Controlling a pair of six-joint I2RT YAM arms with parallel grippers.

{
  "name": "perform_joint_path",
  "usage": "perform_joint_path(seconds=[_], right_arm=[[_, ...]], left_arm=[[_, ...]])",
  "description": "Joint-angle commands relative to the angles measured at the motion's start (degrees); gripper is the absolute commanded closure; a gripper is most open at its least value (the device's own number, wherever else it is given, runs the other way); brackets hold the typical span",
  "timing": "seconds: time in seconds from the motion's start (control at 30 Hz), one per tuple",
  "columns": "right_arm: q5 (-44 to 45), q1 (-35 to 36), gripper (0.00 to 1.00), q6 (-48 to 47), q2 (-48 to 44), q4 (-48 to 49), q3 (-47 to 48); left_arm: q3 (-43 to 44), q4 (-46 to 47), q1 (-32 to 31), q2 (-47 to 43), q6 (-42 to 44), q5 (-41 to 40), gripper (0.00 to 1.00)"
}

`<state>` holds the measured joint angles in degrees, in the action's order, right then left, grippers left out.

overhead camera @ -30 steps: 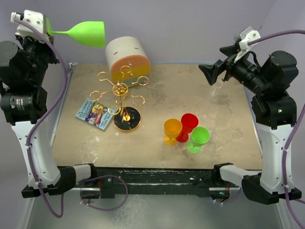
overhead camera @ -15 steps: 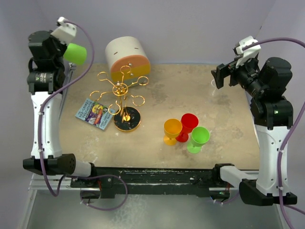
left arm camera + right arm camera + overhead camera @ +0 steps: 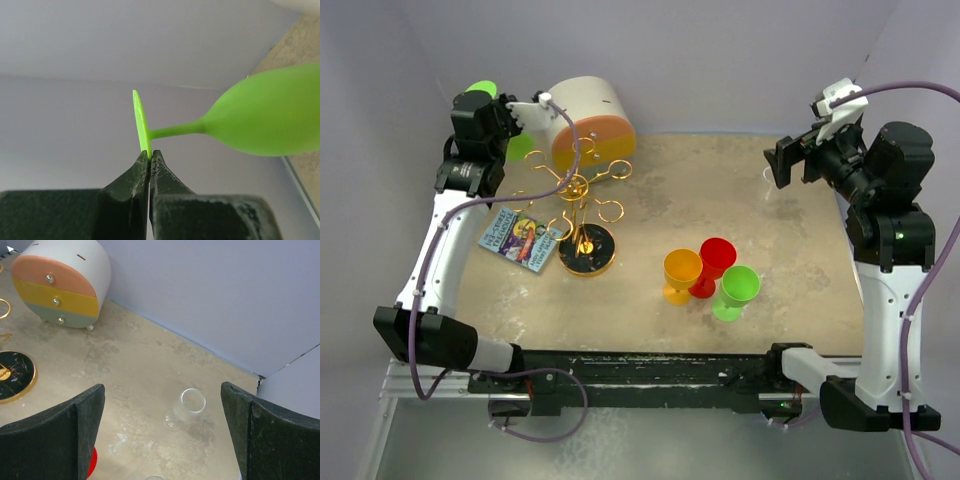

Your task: Place the wine glass upside down on the wine glass rack

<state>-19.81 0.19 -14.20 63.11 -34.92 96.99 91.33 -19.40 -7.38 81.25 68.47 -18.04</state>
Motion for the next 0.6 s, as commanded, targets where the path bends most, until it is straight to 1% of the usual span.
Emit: perform_joint_path(seconds=[0.0,0.23,0.4,0.43,0.57], right_arm=[[-2.41,-0.63,0.0,-0.49,-1.44,0.64,0.17],[-2.66,-0.71,0.0,-0.63,-1.6,0.64,-0.03],[-3.16,-1.02,0.0,-0.7,-1.49,0.64,-0.17],[-3.21,-1.11,0.0,-0.84,-1.71,0.64,-0.39],[-3.39,-1.15,0.0,-1.0,-1.9,0.64,-0.43]], left_arm=[[-3.69,6.45,-1.0,-3.43,7.83,10.17,1.0],[-3.27,3.62,-2.73,-2.84,9.51,18.4,1.0],[-0.05,-3.06,-3.73,-2.01,7.83,25.05,1.0],[0.95,-5.12,-4.14,-1.68,7.86,27.43,1.0],[1.31,-6.89,-5.38,-1.47,9.18,28.63,1.0]])
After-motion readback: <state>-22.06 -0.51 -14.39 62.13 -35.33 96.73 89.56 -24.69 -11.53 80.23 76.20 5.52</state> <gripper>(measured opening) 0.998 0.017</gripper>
